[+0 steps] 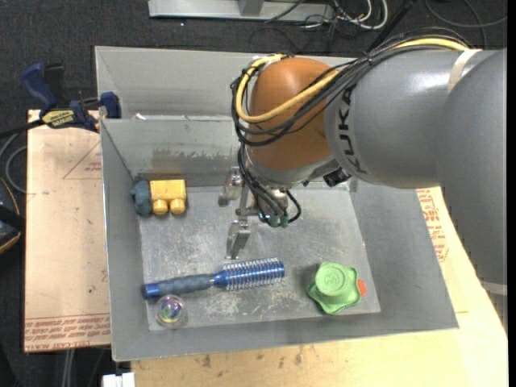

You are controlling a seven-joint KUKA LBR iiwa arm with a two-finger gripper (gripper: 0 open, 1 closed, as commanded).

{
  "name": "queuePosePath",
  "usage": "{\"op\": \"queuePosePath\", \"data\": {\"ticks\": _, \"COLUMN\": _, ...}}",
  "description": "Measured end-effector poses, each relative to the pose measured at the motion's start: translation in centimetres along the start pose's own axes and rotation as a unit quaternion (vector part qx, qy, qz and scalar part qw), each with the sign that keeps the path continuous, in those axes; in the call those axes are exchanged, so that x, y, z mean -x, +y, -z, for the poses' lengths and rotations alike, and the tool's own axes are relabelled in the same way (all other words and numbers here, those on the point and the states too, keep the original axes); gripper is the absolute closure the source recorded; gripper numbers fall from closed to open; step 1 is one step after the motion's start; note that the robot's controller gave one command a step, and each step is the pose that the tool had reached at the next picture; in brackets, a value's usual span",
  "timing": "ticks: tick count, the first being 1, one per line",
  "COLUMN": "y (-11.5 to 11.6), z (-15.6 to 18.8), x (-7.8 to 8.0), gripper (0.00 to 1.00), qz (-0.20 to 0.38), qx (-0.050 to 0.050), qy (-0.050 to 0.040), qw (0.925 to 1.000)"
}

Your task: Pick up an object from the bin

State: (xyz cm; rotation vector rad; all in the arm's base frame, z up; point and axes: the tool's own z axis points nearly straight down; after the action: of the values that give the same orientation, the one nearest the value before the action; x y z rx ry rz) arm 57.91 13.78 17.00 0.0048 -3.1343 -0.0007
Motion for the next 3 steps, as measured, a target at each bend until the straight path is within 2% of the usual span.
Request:
{"op": "queuePosePath", "data": {"ticks": 1, "y": -4.0, "z": -9.4, "x": -5.1, "gripper": 0.0, "qz": 0.214, "qx": 0.001, "qy": -0.0093, "qw": 0.9768}}
{"op": "queuePosePath", "data": {"ticks": 2, "y": -3.9, "z": -9.2, "x": -4.8, "gripper": 1.0, "qz": 0.214, "qx": 0.001, "qy": -0.0131, "qw": 0.9768}}
{"op": "queuePosePath", "data": {"ticks": 3, "y": -3.7, "z": 4.7, "x": -6.6, "gripper": 1.0, "qz": 0.192, "qx": -0.001, "qy": -0.0082, "qw": 0.9814}}
